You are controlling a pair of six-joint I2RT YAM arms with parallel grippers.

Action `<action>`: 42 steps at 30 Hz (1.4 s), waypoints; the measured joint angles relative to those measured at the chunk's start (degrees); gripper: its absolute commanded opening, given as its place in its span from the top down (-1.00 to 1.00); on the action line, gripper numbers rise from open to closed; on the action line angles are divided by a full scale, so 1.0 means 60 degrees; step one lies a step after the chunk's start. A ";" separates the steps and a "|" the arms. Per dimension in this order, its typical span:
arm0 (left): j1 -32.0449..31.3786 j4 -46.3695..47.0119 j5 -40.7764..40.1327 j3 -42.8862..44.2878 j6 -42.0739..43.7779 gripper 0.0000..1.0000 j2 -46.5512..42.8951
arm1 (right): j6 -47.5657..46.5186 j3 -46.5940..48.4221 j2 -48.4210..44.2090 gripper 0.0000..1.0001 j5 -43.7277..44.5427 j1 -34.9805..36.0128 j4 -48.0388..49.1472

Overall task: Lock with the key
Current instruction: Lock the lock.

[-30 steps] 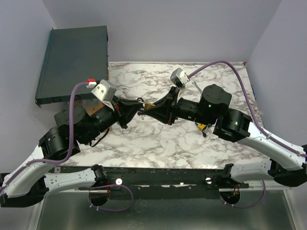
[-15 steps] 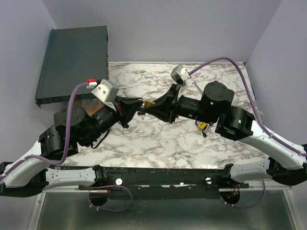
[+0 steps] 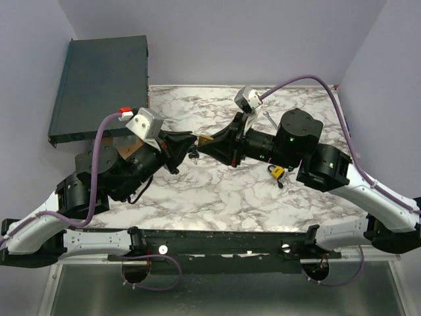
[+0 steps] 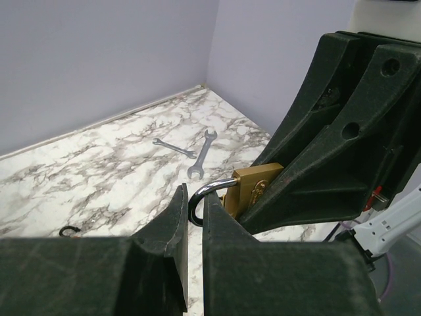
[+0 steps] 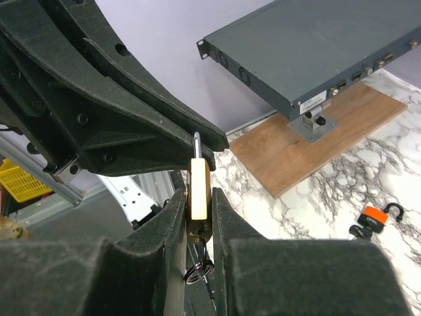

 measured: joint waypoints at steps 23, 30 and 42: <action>-0.0036 0.0302 -0.0630 -0.0295 0.0066 1.00 -0.0022 | -0.0237 0.0594 0.0503 0.99 0.0164 -0.0095 -0.0452; -0.0018 0.0390 -0.0980 -0.1140 -0.0142 1.00 -0.0747 | -0.0233 0.0277 0.0681 0.47 0.0069 -0.0080 -0.0284; 0.0419 0.0594 0.1304 -0.1628 -0.0627 1.00 -0.1362 | -0.0630 -0.2146 0.0069 -0.75 0.0273 -0.0131 0.1027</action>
